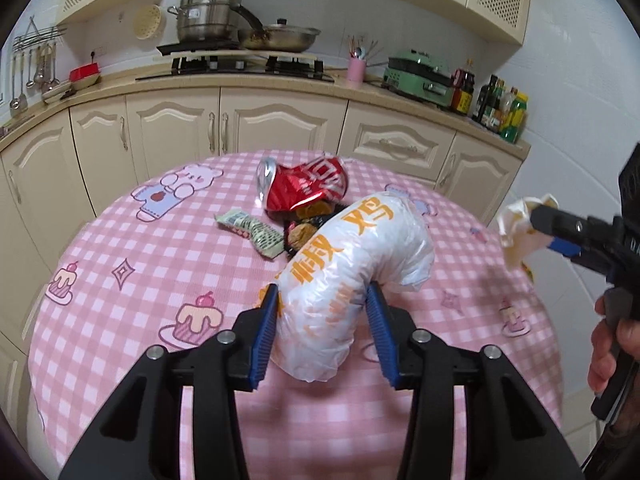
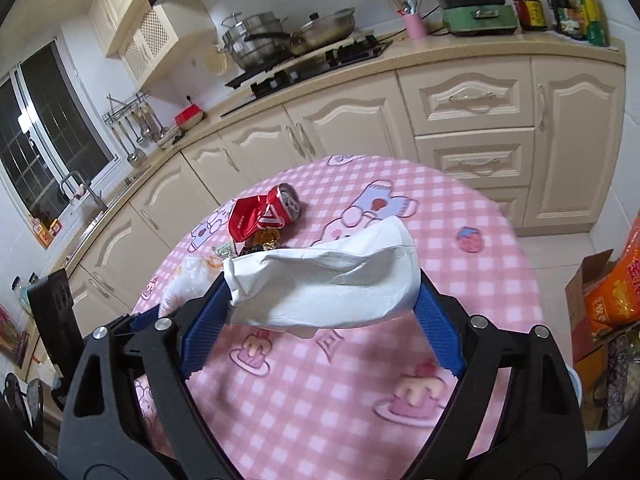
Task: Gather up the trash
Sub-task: 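Carry the plastic bag and tissue with both tools over the blue bin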
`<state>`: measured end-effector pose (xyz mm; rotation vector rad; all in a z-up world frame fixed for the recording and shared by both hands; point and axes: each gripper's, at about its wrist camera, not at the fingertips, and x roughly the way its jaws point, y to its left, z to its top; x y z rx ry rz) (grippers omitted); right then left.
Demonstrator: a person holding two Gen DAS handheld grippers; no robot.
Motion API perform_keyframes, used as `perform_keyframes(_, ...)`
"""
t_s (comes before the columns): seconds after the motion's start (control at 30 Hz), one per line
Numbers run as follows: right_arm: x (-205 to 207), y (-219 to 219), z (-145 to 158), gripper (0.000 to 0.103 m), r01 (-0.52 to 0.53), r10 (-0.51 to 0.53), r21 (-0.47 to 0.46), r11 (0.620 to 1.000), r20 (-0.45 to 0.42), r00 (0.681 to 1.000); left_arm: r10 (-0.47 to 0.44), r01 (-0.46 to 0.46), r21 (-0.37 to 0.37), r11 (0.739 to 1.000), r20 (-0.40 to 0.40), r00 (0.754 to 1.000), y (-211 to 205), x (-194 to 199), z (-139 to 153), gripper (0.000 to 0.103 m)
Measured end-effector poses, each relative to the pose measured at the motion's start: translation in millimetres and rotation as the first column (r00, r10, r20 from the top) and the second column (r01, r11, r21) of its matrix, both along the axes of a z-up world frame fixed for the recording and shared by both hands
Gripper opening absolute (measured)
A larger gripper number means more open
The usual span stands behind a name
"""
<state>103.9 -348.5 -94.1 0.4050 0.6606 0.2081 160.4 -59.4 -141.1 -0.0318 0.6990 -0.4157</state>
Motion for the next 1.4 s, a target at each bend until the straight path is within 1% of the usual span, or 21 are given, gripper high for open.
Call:
perform_keyframes(0.23,-39.9,-42.7,12.4,0.086,0.063,-0.066,0.048,0.997,0.047,0.997,-0.028,0.029,-0.024,0.999,0.036,0.999,-30.7,-23.7,23.1,0.043)
perform_keyframes(0.4,-67.7,-80.9,15.6,0.086,0.132,-0.136,0.066,0.989,0.061,0.989,-0.091,0.093,-0.029,0.995,0.064,0.994,-65.3,-40.4,39.3,0.043)
perform_keyframes(0.53,-92.8,-117.9,17.0,0.086,0.207,-0.213,0.08,0.975,0.072,0.974,-0.153,0.155,-0.029,0.987,0.068,0.986,-97.8,-52.6,47.0,0.043)
perform_keyframes(0.7,-125.8,-163.2,12.0,0.086,0.307,-0.313,0.09,0.948,0.067,0.947,-0.244,0.246,-0.033,0.969,0.054,0.968,-147.9,-68.1,47.2,0.043)
perform_keyframes(0.9,-158.0,-212.8,-8.2,0.086,0.416,-0.421,0.102,0.904,0.027,0.907,-0.343,0.344,-0.036,0.938,0.027,0.939,-208.9,-84.4,37.2,0.043)
perform_keyframes(1.0,-169.9,-231.1,-20.8,0.086,0.451,-0.454,0.106,0.886,0.003,0.891,-0.39,0.39,-0.039,0.92,0.008,0.921,-240.4,-92.7,29.3,0.043)
perform_keyframes(1.2,-185.8,-258.8,-53.9,0.086,0.515,-0.511,0.108,0.85,-0.065,0.857,-0.458,0.457,-0.042,0.889,-0.037,0.888,-290.9,-103.3,8.9,0.043)
perform_keyframes(1.3,-189.3,-272.7,-74.8,0.086,0.544,-0.534,0.12,0.83,-0.107,0.839,-0.488,0.487,-0.037,0.873,-0.07,0.87,-317.9,-107.9,-5.9,0.043)
perform_keyframes(1.33,-189.9,-277.0,-83.2,0.086,0.554,-0.541,0.121,0.824,-0.125,0.832,-0.492,0.491,-0.033,0.871,-0.077,0.867,-323.6,-108.2,-9.7,0.043)
perform_keyframes(1.4,-191.8,-283.8,-98.7,0.086,0.57,-0.55,0.128,0.812,-0.161,0.82,-0.508,0.508,-0.026,0.861,-0.112,0.854,-342.3,-109.0,-24.0,0.043)
